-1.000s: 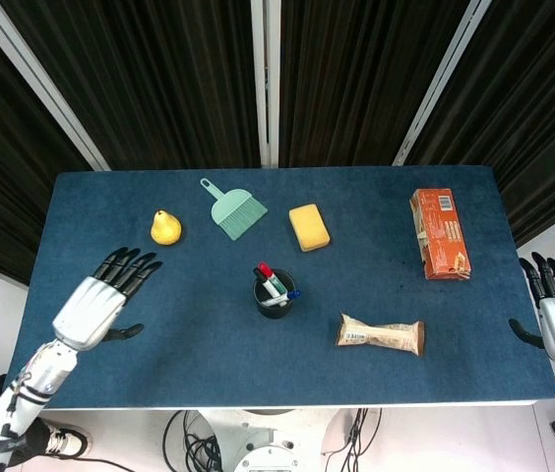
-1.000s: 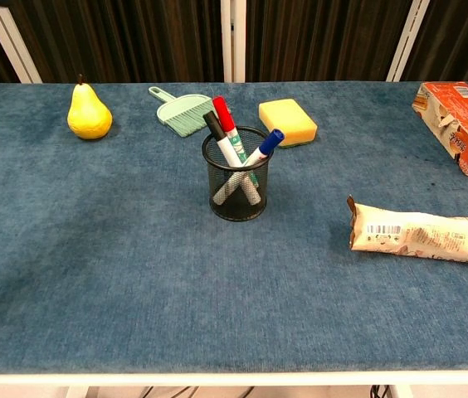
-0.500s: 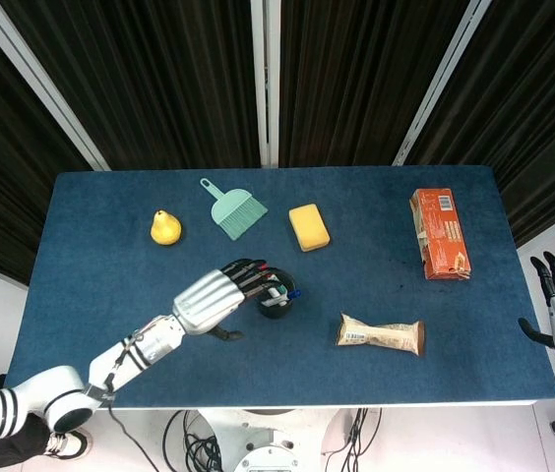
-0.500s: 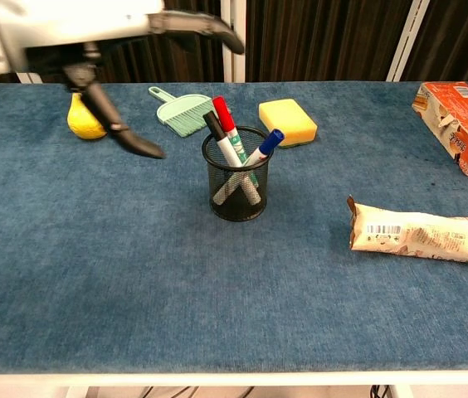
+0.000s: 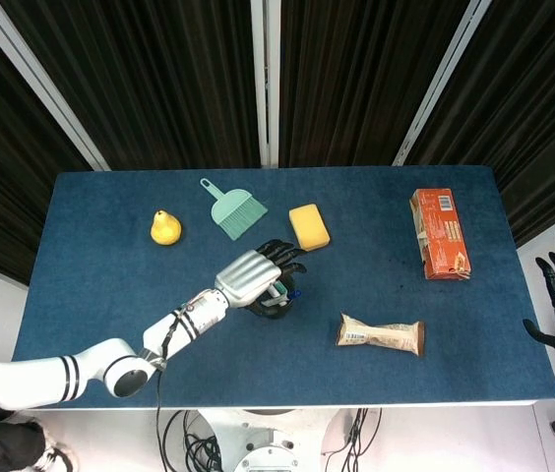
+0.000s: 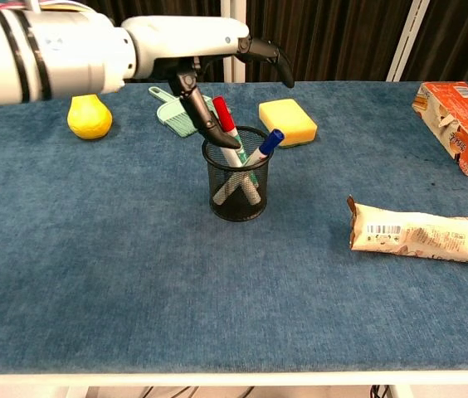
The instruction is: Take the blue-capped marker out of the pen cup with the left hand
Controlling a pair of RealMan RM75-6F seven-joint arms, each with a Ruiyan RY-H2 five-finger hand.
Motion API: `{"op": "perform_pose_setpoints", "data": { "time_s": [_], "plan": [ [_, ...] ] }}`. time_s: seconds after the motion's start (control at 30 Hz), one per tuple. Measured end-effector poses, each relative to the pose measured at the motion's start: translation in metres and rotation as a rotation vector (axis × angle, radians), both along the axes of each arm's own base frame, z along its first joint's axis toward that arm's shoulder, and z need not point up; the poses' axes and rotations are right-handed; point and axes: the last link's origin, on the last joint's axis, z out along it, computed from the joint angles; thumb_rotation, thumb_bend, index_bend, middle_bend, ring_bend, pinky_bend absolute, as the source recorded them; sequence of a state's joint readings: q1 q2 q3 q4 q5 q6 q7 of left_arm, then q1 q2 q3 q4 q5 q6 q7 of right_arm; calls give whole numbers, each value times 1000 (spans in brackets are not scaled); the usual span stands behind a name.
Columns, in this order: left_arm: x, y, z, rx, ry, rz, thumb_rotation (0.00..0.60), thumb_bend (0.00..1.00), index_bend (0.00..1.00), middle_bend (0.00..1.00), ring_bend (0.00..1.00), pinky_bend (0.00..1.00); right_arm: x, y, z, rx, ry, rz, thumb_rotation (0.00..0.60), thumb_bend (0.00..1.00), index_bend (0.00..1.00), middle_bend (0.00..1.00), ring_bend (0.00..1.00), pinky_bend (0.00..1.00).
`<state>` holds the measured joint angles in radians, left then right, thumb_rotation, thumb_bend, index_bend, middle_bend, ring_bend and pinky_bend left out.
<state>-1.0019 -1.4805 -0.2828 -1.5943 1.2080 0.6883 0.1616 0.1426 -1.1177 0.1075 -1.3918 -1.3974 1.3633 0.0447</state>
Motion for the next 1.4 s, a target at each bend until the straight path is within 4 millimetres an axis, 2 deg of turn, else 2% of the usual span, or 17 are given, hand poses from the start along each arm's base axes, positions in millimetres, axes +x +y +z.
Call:
{"op": "perform_pose_setpoints", "data": {
  "time_s": [0.13,0.33,1.4],
  "plan": [
    [1,10,-7,12,32,26,600,234,311,44,0,60,-1,0,1,0,1,-8,600,140,0,0,0,0],
    [0,15,-16,19,64,58,600,237,344,52,0,59,-2,0,2,-2,2,-14,600,141,0,0,0,0],
    [17,5,-42,-61,25,80,600,320,443,100,0,49,-9,1,3,2,-4,-44,600,142,0,0,0,0]
  ]
}}
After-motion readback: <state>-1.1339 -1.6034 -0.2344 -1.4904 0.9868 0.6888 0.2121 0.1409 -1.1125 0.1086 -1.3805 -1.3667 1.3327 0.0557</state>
